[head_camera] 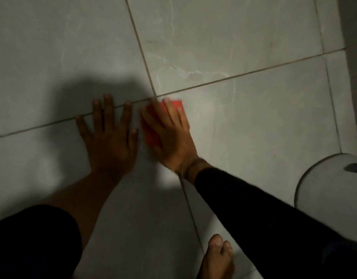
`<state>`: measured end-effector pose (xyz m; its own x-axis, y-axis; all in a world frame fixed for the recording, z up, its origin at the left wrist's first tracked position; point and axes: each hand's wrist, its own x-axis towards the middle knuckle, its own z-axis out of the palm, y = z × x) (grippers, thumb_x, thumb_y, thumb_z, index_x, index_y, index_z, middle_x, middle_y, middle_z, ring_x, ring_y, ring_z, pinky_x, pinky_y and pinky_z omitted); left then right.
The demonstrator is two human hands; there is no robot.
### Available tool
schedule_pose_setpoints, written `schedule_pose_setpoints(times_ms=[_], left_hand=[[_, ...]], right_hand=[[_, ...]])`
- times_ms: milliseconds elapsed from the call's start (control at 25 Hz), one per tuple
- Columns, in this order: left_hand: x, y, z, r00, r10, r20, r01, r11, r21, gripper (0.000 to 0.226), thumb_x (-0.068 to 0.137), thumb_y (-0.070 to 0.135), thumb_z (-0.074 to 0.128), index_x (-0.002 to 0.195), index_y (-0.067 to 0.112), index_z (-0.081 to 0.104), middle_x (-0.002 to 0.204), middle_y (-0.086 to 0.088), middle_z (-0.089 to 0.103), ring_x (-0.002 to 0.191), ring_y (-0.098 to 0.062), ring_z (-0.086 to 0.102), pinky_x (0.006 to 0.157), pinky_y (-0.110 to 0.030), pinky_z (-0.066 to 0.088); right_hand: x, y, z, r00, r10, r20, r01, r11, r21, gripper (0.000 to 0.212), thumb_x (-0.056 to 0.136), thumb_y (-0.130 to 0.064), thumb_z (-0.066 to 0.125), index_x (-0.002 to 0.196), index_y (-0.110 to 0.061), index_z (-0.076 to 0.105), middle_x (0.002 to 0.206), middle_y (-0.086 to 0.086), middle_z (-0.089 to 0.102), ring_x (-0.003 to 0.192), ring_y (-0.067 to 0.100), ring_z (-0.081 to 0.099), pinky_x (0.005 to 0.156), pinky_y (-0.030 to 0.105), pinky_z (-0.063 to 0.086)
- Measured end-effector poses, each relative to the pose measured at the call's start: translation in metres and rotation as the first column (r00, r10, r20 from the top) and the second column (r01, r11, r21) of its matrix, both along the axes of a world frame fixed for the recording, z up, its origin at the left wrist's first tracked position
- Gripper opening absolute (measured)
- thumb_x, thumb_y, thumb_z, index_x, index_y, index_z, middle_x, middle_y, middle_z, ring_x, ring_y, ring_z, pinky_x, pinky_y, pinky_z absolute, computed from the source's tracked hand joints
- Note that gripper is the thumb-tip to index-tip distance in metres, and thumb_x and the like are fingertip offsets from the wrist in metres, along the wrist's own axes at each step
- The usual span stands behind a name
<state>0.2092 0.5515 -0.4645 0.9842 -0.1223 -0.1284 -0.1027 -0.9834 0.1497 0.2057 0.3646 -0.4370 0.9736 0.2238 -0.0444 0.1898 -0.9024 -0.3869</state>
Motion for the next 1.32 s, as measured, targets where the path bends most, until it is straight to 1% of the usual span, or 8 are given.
schedule_pose_setpoints(times_ms=[160, 320, 480, 600, 760, 920, 1200, 1320], left_hand=[[0.01, 0.001, 0.034, 0.974, -0.082, -0.212, 0.098, 0.993, 0.066, 0.073, 0.106, 0.051, 0.032, 0.173, 0.028, 0.017, 0.182, -0.018, 0.004, 0.167, -0.044, 0.008, 0.125, -0.072, 0.008], [0.007, -0.015, 0.11, 0.839, -0.047, -0.541, 0.03, 0.999, -0.039, 0.076, 0.107, 0.049, 0.039, 0.174, 0.024, 0.013, 0.182, -0.01, 0.008, 0.169, -0.033, 0.009, 0.132, -0.058, 0.014], [-0.02, -0.089, 0.222, 0.668, -0.04, -0.743, -0.4, 0.823, -0.404, 0.068, 0.11, 0.046, 0.042, 0.168, 0.012, 0.034, 0.176, -0.01, 0.032, 0.164, -0.026, 0.029, 0.129, -0.031, 0.021], [-0.038, -0.158, 0.312, 0.595, -0.121, -0.794, -0.57, 0.633, -0.523, 0.05, 0.11, 0.038, 0.046, 0.153, 0.015, 0.056, 0.162, -0.01, 0.053, 0.151, -0.027, 0.049, 0.127, -0.039, 0.033], [-0.066, -0.238, 0.4, 0.478, -0.345, -0.808, -0.546, 0.603, -0.581, 0.026, 0.104, 0.034, 0.062, 0.128, 0.028, 0.072, 0.117, 0.002, 0.077, 0.103, -0.014, 0.075, 0.091, -0.044, 0.066], [-0.104, -0.325, 0.455, 0.357, -0.443, -0.822, -0.383, 0.733, -0.561, 0.032, 0.097, 0.014, 0.072, 0.128, 0.018, 0.072, 0.107, -0.002, 0.079, 0.099, -0.023, 0.077, 0.091, -0.048, 0.066], [-0.176, -0.518, 0.446, 0.436, -0.618, -0.654, 0.396, 0.785, -0.477, 0.045, 0.084, 0.042, 0.07, 0.127, 0.026, 0.074, 0.123, -0.001, 0.077, 0.114, -0.024, 0.073, 0.087, -0.029, 0.05], [-0.194, -0.579, 0.411, 0.428, -0.629, -0.649, 0.62, 0.727, -0.296, 0.043, 0.094, 0.041, 0.065, 0.128, 0.014, 0.07, 0.125, -0.01, 0.075, 0.108, -0.028, 0.072, 0.082, -0.034, 0.05]], right_hand=[[-0.017, -0.078, 0.025, 0.876, -0.426, -0.226, 0.434, 0.901, -0.018, 0.063, 0.108, -0.036, 0.048, 0.167, -0.018, 0.037, 0.176, 0.013, 0.035, 0.166, 0.038, 0.024, 0.136, 0.054, 0.014], [0.018, -0.118, 0.096, 0.487, -0.571, -0.661, 0.866, 0.217, 0.451, 0.052, 0.112, -0.013, 0.053, 0.161, 0.001, 0.043, 0.161, 0.02, 0.054, 0.151, 0.035, 0.051, 0.133, 0.05, 0.033], [-0.035, -0.118, 0.197, 0.305, -0.428, -0.851, 0.862, -0.257, 0.437, 0.043, 0.113, -0.028, 0.051, 0.149, -0.004, 0.056, 0.144, 0.022, 0.066, 0.131, 0.04, 0.066, 0.119, 0.066, 0.048], [-0.097, -0.128, 0.282, 0.253, -0.278, -0.927, 0.788, -0.496, 0.364, 0.036, 0.109, -0.043, 0.055, 0.136, -0.02, 0.065, 0.143, 0.021, 0.071, 0.129, 0.044, 0.07, 0.111, 0.068, 0.054], [-0.17, -0.17, 0.376, 0.236, -0.29, -0.927, 0.7, -0.611, 0.369, 0.041, 0.098, -0.045, 0.068, 0.131, -0.021, 0.071, 0.126, 0.014, 0.081, 0.107, 0.034, 0.082, 0.087, 0.054, 0.068], [-0.25, -0.242, 0.429, 0.118, -0.278, -0.953, 0.566, -0.77, 0.295, 0.044, 0.092, -0.023, 0.063, 0.133, -0.011, 0.073, 0.13, 0.022, 0.079, 0.108, 0.038, 0.076, 0.091, 0.052, 0.063], [-0.333, -0.388, 0.401, -0.234, -0.542, -0.807, 0.554, -0.756, 0.347, 0.034, 0.095, 0.003, 0.054, 0.102, -0.023, 0.074, 0.096, 0.002, 0.078, 0.086, 0.022, 0.072, 0.058, 0.026, 0.063], [-0.344, -0.429, 0.356, -0.255, -0.525, -0.812, 0.617, -0.735, 0.282, 0.035, 0.095, -0.002, 0.059, 0.125, -0.013, 0.075, 0.116, 0.012, 0.08, 0.105, 0.032, 0.077, 0.089, 0.043, 0.068]])
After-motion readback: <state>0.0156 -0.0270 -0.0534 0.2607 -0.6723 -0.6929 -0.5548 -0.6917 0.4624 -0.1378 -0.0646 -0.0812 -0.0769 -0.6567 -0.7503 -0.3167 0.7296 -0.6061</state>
